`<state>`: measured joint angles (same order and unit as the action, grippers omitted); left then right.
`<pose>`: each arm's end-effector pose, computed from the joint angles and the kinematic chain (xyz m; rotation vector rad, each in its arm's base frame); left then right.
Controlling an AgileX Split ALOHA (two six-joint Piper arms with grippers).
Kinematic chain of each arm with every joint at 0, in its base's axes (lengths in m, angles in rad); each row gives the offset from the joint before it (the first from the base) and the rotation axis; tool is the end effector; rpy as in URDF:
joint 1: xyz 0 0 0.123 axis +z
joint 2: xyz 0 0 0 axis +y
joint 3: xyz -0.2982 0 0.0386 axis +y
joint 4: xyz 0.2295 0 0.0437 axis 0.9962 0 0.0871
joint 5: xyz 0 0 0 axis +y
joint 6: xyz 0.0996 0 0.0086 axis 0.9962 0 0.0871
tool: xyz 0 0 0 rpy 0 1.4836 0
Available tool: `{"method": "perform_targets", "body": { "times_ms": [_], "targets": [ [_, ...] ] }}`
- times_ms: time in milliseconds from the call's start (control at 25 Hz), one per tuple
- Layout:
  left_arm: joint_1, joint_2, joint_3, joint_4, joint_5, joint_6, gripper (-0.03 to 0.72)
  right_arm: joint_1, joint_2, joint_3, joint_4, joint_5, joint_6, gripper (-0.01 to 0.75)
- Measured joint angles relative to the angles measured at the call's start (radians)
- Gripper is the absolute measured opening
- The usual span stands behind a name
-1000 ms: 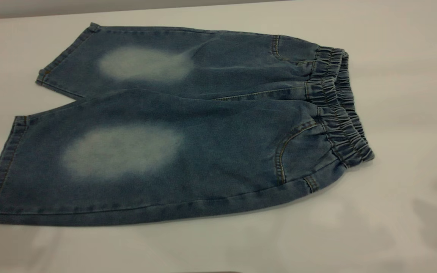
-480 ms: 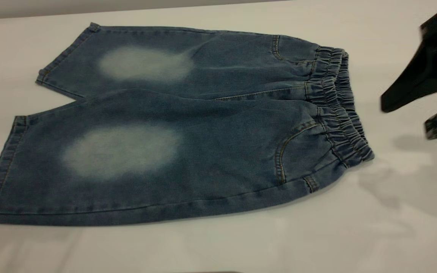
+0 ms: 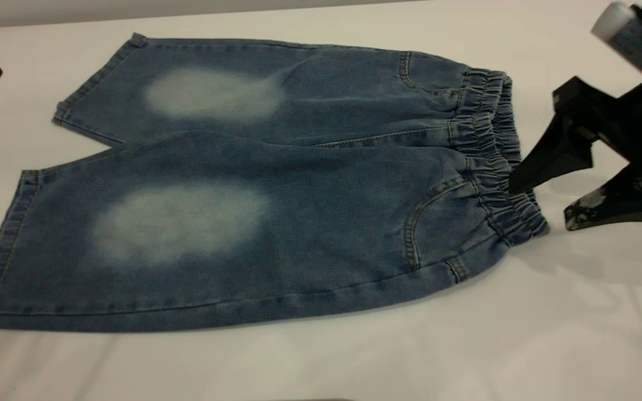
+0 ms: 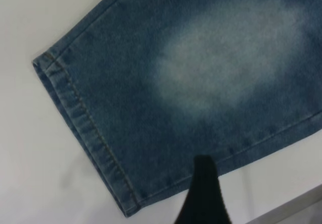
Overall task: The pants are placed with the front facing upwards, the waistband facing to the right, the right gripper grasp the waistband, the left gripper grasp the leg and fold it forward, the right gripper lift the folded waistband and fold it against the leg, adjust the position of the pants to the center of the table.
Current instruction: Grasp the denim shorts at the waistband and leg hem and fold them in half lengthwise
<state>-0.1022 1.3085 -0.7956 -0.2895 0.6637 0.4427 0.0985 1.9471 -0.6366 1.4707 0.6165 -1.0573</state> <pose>0.2256 -0.0408 0.2601 0.4699 2.5831 -0.1953 0.2621 0.0838 0.0970 0.2928 2.8544 0.9769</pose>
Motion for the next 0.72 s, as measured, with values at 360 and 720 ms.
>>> {"method": "perform_targets", "body": {
  "times_ms": [360, 720],
  "targets": [
    [0.000, 0.001, 0.000, 0.000, 0.000, -0.001, 0.508, -0.023, 0.115, -0.052, 0.001, -0.002, -0.017, 0.513],
    [-0.002, 0.001, 0.000, 0.000, 0.000, -0.002, 0.508, -0.028, 0.136, -0.092, -0.012, 0.017, -0.012, 0.513]
  ]
}}
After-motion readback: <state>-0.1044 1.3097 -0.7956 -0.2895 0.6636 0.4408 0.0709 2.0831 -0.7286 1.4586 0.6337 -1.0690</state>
